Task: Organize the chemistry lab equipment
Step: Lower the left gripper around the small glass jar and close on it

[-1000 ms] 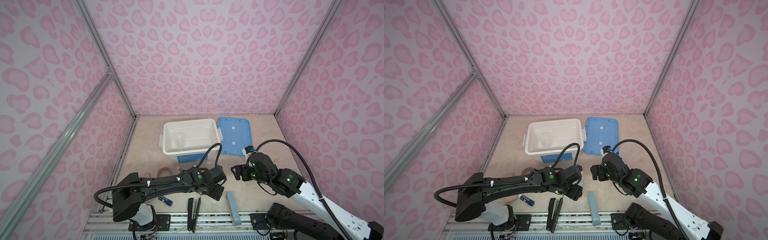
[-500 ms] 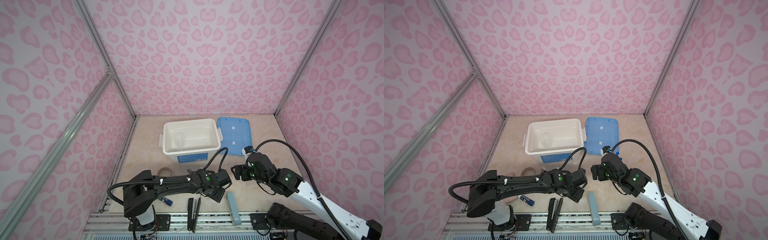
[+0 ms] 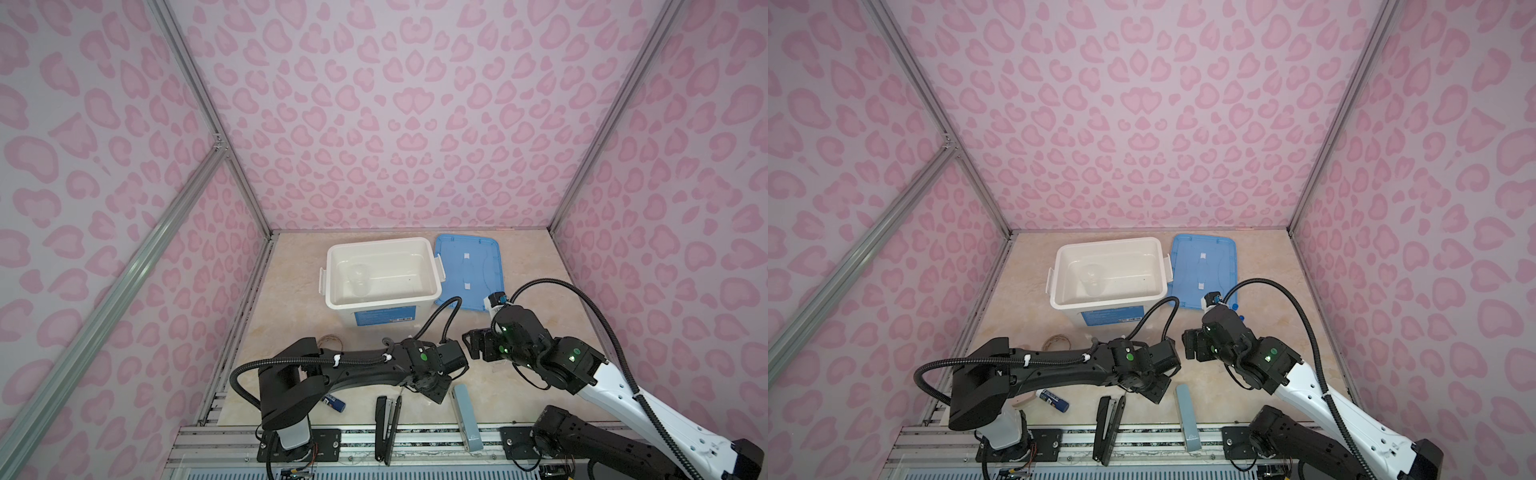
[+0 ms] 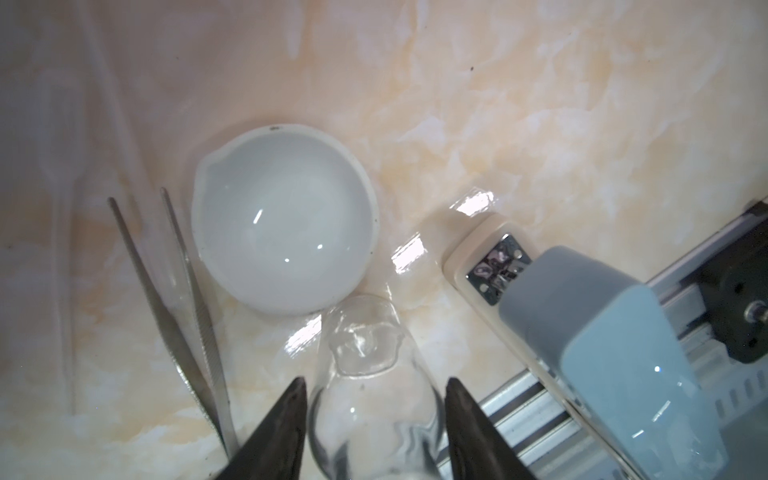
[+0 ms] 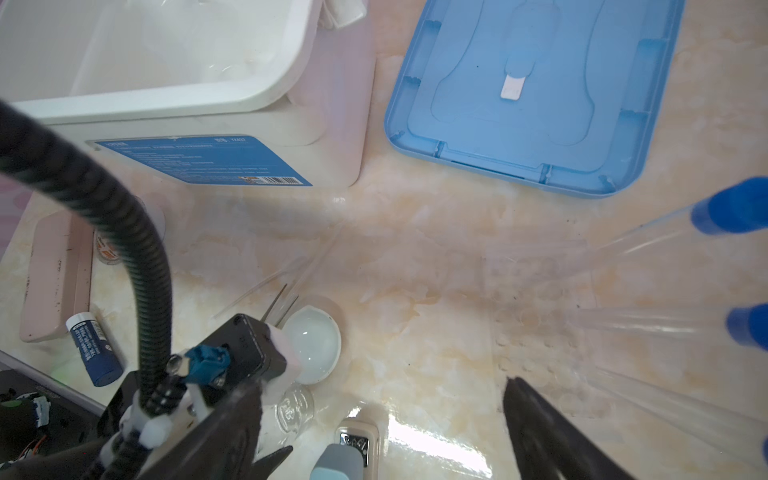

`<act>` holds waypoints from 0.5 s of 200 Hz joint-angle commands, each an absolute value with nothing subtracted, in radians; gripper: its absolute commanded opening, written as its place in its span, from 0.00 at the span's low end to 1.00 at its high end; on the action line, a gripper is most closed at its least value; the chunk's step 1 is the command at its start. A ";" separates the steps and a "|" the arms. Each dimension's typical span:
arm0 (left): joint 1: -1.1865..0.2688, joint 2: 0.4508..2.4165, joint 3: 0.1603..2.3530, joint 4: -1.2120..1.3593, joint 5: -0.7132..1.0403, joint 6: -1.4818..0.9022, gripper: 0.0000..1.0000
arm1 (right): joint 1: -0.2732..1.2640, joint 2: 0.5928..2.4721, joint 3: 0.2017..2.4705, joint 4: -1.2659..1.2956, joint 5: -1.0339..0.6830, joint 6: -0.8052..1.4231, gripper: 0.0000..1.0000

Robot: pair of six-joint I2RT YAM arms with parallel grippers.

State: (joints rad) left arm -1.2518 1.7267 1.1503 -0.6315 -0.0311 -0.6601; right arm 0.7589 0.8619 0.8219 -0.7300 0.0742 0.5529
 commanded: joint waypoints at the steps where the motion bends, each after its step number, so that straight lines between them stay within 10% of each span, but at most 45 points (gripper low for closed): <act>1: -1.252 1.730 1.157 -0.645 -0.049 -0.658 0.55 | 0.758 0.856 0.814 -0.725 0.092 0.546 0.92; 100: -1.254 1.769 1.164 -0.673 -0.048 -0.665 0.55 | 0.758 0.846 0.800 -0.716 0.102 0.547 0.91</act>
